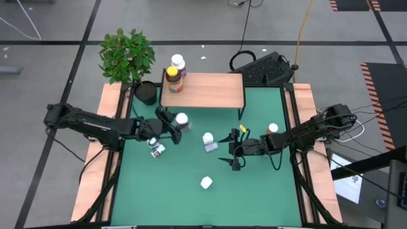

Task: Pick and place medicine bottles onto shelf by color
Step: Put the large green pill bottle pill on the shelf

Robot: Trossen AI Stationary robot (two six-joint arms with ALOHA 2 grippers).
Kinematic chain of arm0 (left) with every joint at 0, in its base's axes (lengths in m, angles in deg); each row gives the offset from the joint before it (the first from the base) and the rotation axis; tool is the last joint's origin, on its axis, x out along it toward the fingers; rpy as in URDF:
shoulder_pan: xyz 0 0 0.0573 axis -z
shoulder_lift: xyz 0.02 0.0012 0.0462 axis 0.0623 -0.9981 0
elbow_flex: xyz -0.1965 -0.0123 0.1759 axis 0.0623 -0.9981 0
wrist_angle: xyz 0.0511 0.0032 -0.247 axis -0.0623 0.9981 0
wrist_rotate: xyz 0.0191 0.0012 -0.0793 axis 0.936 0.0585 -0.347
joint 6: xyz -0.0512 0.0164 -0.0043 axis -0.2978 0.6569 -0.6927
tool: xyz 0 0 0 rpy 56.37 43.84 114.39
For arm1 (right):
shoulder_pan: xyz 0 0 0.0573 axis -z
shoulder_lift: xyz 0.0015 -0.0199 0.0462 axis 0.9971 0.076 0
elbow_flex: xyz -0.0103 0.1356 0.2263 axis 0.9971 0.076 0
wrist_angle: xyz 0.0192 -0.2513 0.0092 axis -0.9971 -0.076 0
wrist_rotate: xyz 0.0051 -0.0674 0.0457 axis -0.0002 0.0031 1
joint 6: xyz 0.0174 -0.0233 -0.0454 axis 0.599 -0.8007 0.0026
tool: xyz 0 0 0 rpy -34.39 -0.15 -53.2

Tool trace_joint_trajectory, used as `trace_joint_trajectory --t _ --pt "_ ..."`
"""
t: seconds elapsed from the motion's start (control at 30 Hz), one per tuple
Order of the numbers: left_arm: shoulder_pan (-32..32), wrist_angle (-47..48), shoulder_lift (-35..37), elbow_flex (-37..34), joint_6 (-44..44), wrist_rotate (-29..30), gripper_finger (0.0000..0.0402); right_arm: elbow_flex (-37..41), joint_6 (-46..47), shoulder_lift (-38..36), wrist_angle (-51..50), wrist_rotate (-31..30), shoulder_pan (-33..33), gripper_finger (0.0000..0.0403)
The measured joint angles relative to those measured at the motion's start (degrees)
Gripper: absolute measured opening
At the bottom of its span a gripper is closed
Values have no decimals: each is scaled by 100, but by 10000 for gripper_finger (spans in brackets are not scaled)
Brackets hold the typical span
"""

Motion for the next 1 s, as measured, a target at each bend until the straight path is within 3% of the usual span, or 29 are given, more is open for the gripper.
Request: trace_joint_trajectory --t 0.13,0.3,0.47,0.73,1.0 --pt "-290 1014 443 589 -51 40 233 -1 2 0 62 0 5 348" --pt "-585 1926 501 1300 169 67 239 -2 -49 0 58 3 5 348" --pt "-1030 1985 450 1626 582 68 241 -2 -55 0 -80 4 5 348" --pt "-1797 2032 448 1489 598 -29 242 -2 -55 0 -194 4 5 348" --pt "-2080 1945 450 1409 509 -231 243 -2 -109 0 -209 2 5 348"
